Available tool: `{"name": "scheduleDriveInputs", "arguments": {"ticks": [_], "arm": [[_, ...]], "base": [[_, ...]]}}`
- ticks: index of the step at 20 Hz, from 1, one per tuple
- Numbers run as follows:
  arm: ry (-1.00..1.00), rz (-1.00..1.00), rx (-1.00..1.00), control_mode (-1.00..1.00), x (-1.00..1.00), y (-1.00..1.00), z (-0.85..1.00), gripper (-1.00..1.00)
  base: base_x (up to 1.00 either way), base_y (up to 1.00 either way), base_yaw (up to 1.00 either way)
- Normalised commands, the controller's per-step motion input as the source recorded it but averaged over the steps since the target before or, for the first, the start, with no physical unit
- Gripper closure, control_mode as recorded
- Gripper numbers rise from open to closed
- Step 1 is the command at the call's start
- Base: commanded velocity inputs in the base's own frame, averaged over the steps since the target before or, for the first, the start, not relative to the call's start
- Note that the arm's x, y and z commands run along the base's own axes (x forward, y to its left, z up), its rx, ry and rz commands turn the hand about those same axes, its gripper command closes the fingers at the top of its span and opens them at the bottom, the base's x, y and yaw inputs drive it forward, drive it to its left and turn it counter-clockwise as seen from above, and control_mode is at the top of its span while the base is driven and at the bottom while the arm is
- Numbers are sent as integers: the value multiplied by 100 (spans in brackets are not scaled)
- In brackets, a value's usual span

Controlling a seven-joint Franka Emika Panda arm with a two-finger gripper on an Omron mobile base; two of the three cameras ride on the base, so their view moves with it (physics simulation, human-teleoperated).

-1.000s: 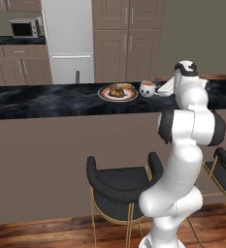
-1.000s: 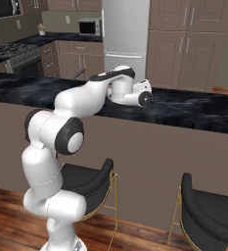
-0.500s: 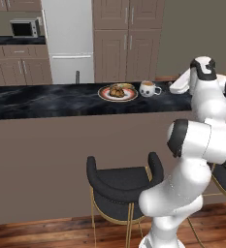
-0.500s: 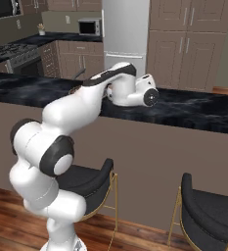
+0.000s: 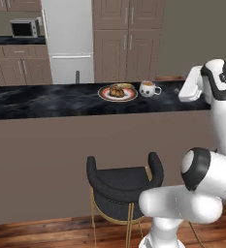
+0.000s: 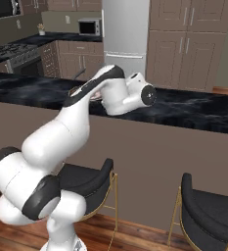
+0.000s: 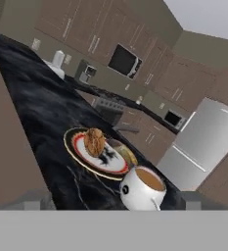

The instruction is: Pick up the brewed coffee from the coffee machine and place it next to the breakfast plate on the dining counter.

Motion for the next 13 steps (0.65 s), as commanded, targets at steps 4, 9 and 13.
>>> {"name": "scheduleDriveInputs", "arguments": {"ticks": [4,9,13], "arm": [[0,10,-4,-100,-55,1,0,-100],[0,5,0,-100,-43,-9,0,-100],[0,3,0,-100,-59,-29,0,-100]], "base": [[0,0,0],[0,0,0],[0,0,0]]}}
